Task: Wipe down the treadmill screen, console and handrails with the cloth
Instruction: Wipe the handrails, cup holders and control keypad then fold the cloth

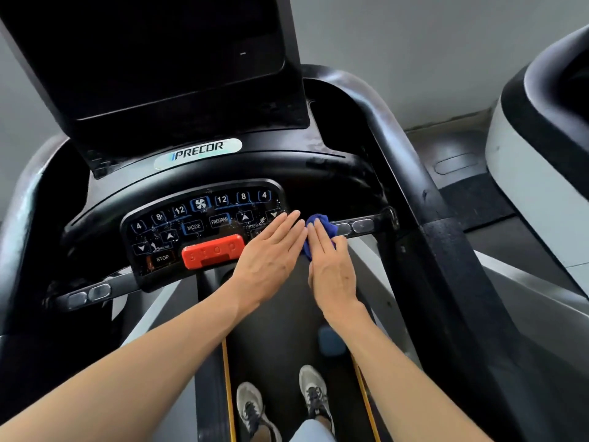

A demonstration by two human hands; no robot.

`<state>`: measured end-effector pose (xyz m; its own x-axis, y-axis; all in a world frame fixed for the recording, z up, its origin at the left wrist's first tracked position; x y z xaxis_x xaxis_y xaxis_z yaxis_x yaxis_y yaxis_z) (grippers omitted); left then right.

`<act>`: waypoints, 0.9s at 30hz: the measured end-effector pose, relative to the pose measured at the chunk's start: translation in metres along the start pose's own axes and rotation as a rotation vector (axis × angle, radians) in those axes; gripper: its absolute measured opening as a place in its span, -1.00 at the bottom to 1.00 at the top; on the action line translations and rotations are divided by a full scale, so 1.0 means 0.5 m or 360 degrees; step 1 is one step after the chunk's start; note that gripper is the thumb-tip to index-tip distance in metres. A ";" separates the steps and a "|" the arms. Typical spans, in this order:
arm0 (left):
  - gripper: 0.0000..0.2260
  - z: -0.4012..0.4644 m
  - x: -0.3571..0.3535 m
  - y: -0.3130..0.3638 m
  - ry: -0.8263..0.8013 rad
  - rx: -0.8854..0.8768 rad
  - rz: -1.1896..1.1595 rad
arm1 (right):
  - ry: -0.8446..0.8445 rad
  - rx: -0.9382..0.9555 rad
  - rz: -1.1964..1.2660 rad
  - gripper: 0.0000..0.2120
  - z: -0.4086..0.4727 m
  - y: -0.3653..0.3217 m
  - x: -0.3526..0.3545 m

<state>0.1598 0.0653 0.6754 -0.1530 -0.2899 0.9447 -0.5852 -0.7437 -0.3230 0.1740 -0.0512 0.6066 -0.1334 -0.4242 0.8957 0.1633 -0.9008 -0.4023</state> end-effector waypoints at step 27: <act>-0.52 0.036 -0.032 0.029 0.0183 0.0117 -0.0008 | -0.0009 -0.0135 0.0295 -0.23 -0.005 0.075 0.026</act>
<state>0.1680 0.0483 0.6547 -0.2429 -0.2186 0.9451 -0.5269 -0.7883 -0.3177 0.1759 -0.0907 0.6027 -0.1031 -0.5831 0.8058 0.1017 -0.8121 -0.5746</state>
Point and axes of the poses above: each hand's wrist, its own z-axis towards the middle knuckle, its own x-axis out of the back of the hand, y = z × x, the point moved 5 cm from there along z, towards the middle knuckle, and after that the axes turned 6 degrees about -x, right-handed, at the moved point
